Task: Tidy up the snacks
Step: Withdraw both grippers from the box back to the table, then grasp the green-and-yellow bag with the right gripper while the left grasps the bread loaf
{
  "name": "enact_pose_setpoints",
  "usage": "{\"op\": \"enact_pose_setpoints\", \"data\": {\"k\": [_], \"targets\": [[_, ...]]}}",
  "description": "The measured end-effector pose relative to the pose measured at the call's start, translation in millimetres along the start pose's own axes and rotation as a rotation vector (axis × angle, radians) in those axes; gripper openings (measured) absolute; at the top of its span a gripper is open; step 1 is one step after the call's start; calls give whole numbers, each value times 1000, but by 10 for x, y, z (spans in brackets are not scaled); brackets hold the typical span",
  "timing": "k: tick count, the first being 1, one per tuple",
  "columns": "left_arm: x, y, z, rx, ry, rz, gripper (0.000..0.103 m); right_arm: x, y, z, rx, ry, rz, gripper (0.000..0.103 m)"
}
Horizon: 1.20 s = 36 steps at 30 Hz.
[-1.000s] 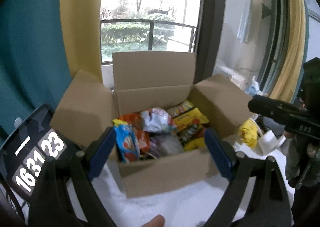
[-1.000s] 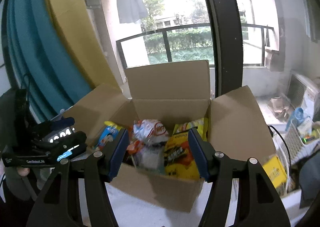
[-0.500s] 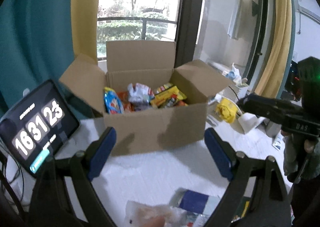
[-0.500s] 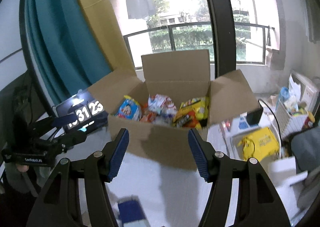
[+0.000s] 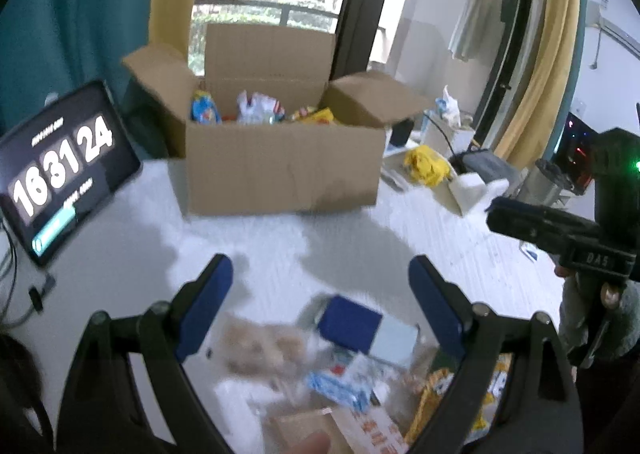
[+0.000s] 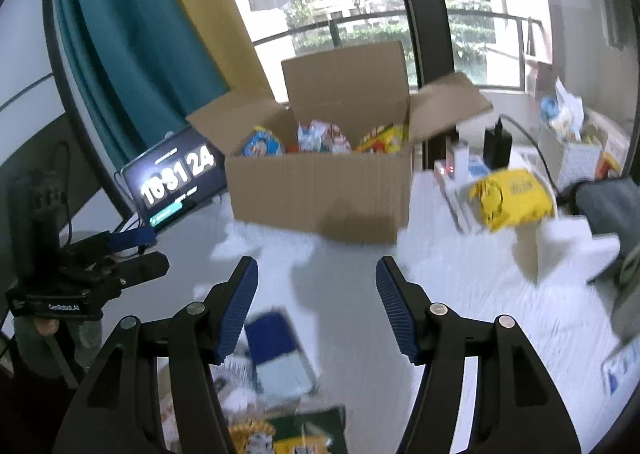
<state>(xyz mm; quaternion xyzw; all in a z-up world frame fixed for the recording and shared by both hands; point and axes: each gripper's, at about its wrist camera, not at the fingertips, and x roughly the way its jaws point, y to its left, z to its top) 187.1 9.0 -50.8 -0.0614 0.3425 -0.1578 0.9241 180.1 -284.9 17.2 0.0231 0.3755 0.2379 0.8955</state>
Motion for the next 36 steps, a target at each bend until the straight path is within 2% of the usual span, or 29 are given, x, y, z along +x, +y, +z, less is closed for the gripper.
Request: {"op": "enact_pose_setpoints", "data": {"k": [12, 18, 23, 26, 30, 33, 36], "targets": [[-55, 22, -682, -135, 92, -8, 91, -151, -23, -693, 75, 100, 14, 65], [-88, -10, -939, -149, 142, -24, 91, -155, -142, -1029, 150, 153, 27, 70], [-36, -49, -1128, -162, 200, -40, 91, -201, -172, -1268, 193, 188, 46, 79], [13, -54, -1220, -161, 227, -29, 91, -210, -130, -1365, 195, 192, 46, 84], [32, -86, -1285, -160, 236, -13, 91, -191, -42, -1413, 187, 198, 72, 84], [38, -86, -1282, -160, 242, -7, 91, -171, 17, -1389, 179, 207, 57, 84], [131, -83, -1329, -166, 287, -9, 91, -167, 91, -1372, 160, 210, 42, 84]]}}
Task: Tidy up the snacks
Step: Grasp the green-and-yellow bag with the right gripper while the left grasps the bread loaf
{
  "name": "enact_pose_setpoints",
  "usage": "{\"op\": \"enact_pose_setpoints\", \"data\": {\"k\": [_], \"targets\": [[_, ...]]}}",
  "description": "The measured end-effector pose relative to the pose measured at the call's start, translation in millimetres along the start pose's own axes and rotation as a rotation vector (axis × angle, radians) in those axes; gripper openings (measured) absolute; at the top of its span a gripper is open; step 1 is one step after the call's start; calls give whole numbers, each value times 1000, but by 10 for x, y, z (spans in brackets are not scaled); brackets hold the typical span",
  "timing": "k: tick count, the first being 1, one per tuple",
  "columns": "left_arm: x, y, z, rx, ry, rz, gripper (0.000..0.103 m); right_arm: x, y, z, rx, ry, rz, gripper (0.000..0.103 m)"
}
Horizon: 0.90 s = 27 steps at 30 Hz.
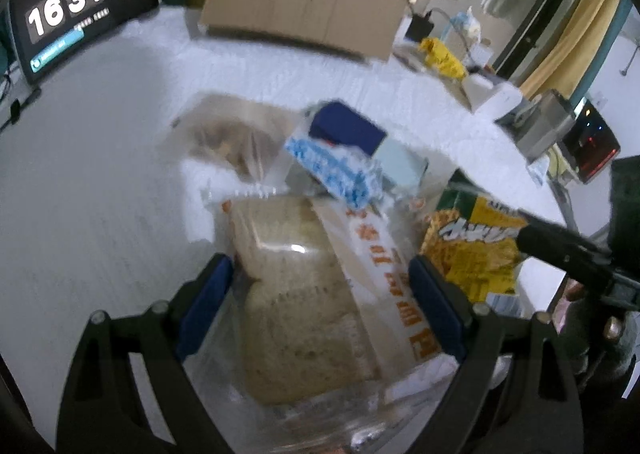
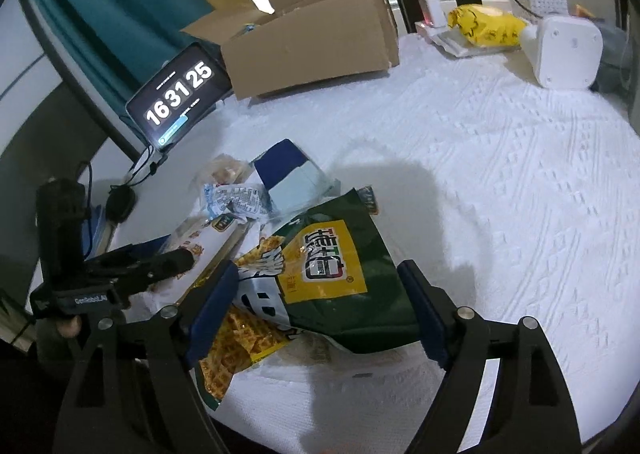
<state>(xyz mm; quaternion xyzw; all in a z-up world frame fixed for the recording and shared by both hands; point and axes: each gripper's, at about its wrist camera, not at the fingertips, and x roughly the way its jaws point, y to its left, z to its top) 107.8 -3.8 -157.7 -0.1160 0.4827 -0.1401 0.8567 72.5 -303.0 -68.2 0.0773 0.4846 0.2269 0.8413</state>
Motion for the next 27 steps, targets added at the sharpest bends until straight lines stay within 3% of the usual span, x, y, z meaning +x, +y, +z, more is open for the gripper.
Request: {"op": "enact_pose_setpoints", "data": {"k": [6, 7, 10, 18, 27], "targets": [[35, 30, -22, 7, 11, -35, 91, 91, 163, -35, -55, -3, -3, 70], [33, 21, -23, 13, 11, -41, 90, 148, 192, -55, -66, 11, 7, 58], [25, 4, -37, 27, 9, -59, 89, 215, 281, -83, -95, 13, 38, 37], [-78, -26, -16, 54, -21, -74, 74, 145, 392, -31, -157, -12, 35, 32], [-324, -126, 63, 110, -90, -84, 73, -76, 378, 155, -176, -70, 26, 30]]}}
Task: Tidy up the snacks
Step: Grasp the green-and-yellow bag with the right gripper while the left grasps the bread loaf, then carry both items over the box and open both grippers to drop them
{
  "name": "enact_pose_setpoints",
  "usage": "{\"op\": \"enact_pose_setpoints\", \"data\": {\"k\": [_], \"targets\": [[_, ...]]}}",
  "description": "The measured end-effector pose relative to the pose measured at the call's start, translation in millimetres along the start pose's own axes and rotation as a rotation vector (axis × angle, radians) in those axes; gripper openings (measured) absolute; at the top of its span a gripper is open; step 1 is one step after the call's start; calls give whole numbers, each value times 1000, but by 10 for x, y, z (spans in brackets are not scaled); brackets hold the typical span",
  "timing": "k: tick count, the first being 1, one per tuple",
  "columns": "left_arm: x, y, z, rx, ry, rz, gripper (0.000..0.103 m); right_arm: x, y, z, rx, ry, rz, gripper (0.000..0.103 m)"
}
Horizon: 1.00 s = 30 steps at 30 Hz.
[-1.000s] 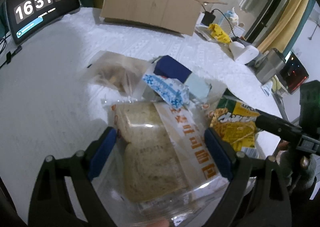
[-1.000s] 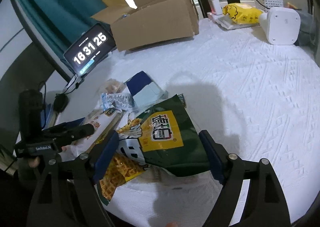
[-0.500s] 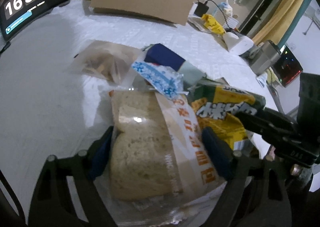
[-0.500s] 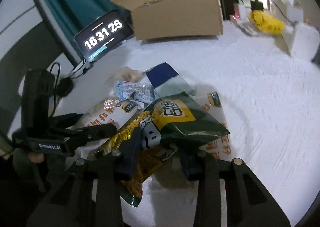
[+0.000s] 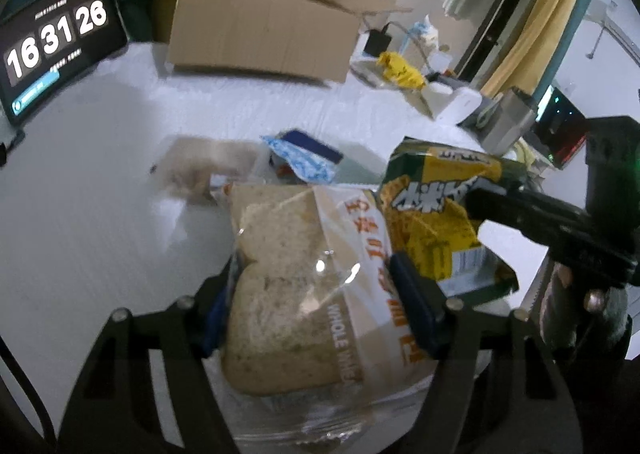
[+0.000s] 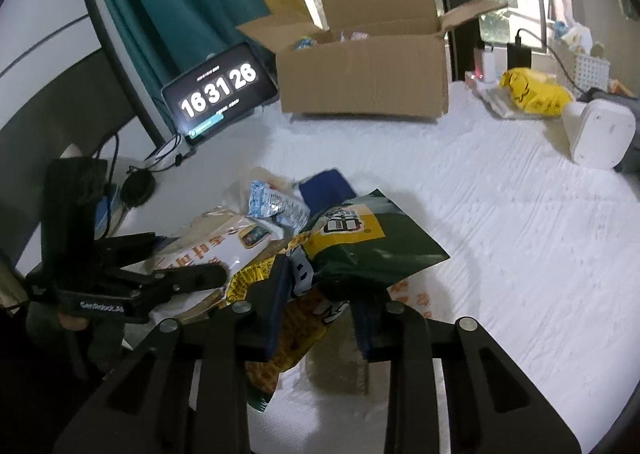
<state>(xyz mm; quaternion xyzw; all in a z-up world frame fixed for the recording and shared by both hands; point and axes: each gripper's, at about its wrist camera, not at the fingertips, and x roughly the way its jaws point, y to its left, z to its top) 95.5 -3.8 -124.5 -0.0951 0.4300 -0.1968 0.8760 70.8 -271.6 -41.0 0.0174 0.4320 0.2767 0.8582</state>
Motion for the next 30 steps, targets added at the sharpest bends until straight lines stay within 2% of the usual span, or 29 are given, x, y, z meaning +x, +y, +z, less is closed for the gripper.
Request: {"op": "enact_pose_setpoints", "data": {"k": [10, 21, 30], "targets": [[-214, 45, 263, 19, -90, 34, 73, -148, -96, 256, -7, -69, -27, 30], [-267, 115, 525, 25, -132, 56, 73, -148, -225, 476, 7, -99, -22, 30], [-327, 178, 916, 45, -193, 83, 73, -159, -344, 777, 9, -142, -26, 30]]}}
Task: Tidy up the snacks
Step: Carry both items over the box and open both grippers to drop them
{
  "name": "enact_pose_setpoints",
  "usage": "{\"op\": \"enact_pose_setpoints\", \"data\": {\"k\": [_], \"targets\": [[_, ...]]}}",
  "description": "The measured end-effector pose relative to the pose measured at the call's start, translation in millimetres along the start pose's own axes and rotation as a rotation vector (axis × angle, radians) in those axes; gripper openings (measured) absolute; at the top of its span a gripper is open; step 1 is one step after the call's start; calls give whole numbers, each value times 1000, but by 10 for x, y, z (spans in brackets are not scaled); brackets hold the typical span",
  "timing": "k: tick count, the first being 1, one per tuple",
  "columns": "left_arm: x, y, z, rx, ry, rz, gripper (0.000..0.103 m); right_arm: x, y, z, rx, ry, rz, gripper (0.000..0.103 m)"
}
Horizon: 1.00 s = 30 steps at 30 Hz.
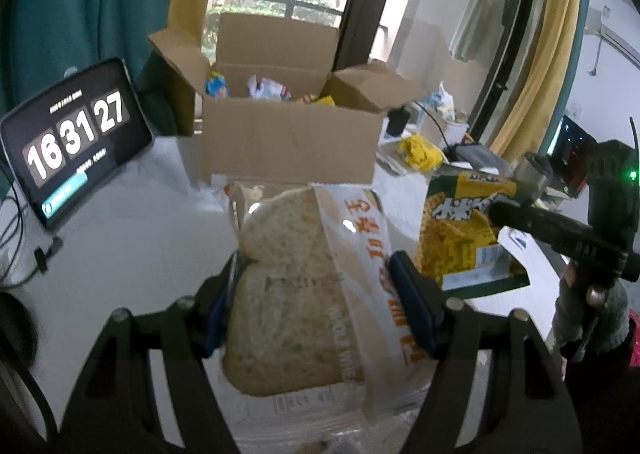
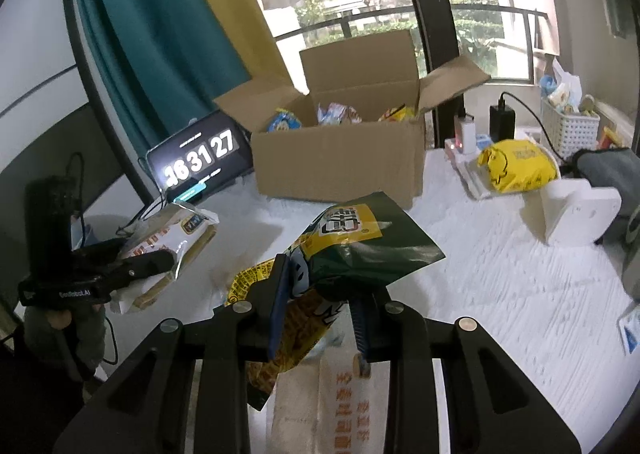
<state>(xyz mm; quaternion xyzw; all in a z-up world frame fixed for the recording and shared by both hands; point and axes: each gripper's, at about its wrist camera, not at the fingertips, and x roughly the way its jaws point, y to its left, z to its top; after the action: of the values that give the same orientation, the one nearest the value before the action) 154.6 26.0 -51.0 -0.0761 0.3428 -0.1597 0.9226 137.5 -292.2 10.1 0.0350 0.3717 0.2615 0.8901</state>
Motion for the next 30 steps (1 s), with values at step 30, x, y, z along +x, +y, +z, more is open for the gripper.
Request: {"op": "enact_pose_setpoints", "data": {"k": [30], "targets": [[732, 310, 1376, 112, -157, 120, 73, 744, -246, 1220, -138, -103, -53, 30]]}}
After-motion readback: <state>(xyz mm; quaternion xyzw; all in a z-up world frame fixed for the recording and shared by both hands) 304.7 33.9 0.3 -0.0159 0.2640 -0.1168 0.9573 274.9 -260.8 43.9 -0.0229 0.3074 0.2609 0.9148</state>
